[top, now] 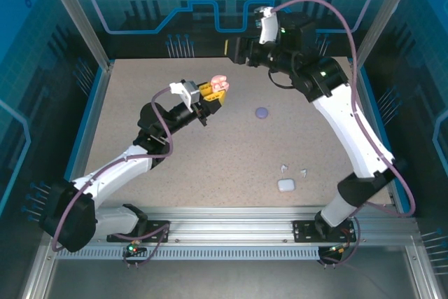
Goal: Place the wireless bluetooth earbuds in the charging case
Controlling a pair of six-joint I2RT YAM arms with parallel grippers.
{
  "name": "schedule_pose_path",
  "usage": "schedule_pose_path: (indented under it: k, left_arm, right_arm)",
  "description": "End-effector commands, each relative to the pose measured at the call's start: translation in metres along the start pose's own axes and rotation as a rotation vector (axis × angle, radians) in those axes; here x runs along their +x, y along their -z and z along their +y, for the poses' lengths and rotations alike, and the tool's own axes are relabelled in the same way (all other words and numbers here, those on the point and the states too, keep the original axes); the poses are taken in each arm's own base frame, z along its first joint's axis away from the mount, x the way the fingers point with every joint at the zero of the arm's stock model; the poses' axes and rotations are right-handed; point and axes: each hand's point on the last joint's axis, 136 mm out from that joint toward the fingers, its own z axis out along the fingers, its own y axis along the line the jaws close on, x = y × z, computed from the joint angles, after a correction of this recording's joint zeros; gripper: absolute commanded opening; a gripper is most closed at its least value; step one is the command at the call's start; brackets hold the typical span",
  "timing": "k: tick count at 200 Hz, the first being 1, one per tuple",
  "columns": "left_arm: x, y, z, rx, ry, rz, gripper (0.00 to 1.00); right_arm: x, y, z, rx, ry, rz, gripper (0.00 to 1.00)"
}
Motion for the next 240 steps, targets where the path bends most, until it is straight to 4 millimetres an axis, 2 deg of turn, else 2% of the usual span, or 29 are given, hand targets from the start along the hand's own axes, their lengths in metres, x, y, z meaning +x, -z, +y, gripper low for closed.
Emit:
schedule_pose_path:
  k: [1, 25, 50, 74, 117, 135, 146, 156, 175, 187, 207, 240]
  left_arm:
    - [-0.011, -0.007, -0.010, 0.063, 0.037, -0.018, 0.00]
    - [-0.010, -0.009, -0.013, 0.077, 0.060, -0.005, 0.00]
    - [-0.008, -0.009, -0.013, 0.073, 0.067, 0.010, 0.00]
    - [-0.004, -0.011, -0.010, 0.061, 0.082, 0.021, 0.00]
    - [0.001, -0.017, -0.002, 0.028, 0.100, 0.033, 0.00]
    - [0.002, -0.018, 0.000, 0.020, 0.103, 0.034, 0.00]
    - [0.005, -0.021, 0.002, 0.018, 0.121, 0.042, 0.00]
    - [0.011, -0.024, 0.005, 0.008, 0.145, 0.060, 0.00]
    - [0.031, -0.027, 0.016, -0.045, 0.221, 0.119, 0.00]
    - [0.047, -0.028, 0.024, -0.090, 0.278, 0.160, 0.00]
    - [0.081, -0.028, 0.036, -0.157, 0.377, 0.236, 0.00]
    - [0.142, -0.031, 0.054, -0.265, 0.533, 0.372, 0.00]
  right_arm:
    - [0.042, -0.026, -0.024, 0.064, -0.029, 0.200, 0.62]
    - [0.059, -0.047, -0.035, 0.082, -0.037, 0.273, 0.58]
    - [0.072, -0.053, -0.034, 0.076, -0.038, 0.313, 0.53]
    - [0.078, -0.045, -0.027, 0.080, -0.006, 0.316, 0.52]
    - [0.086, -0.017, -0.021, 0.070, 0.001, 0.311, 0.49]
    - [0.088, -0.008, -0.026, 0.099, -0.006, 0.294, 0.49]
    - [0.084, -0.004, -0.036, 0.144, -0.023, 0.263, 0.51]
    - [0.076, 0.000, -0.054, 0.220, -0.066, 0.223, 0.55]
    - [0.065, 0.015, -0.104, 0.413, -0.176, 0.146, 0.61]
    - [0.066, 0.026, -0.133, 0.505, -0.247, 0.122, 0.62]
    - [0.085, 0.040, -0.169, 0.593, -0.332, 0.120, 0.63]
    - [0.136, 0.056, -0.198, 0.687, -0.374, 0.195, 0.63]
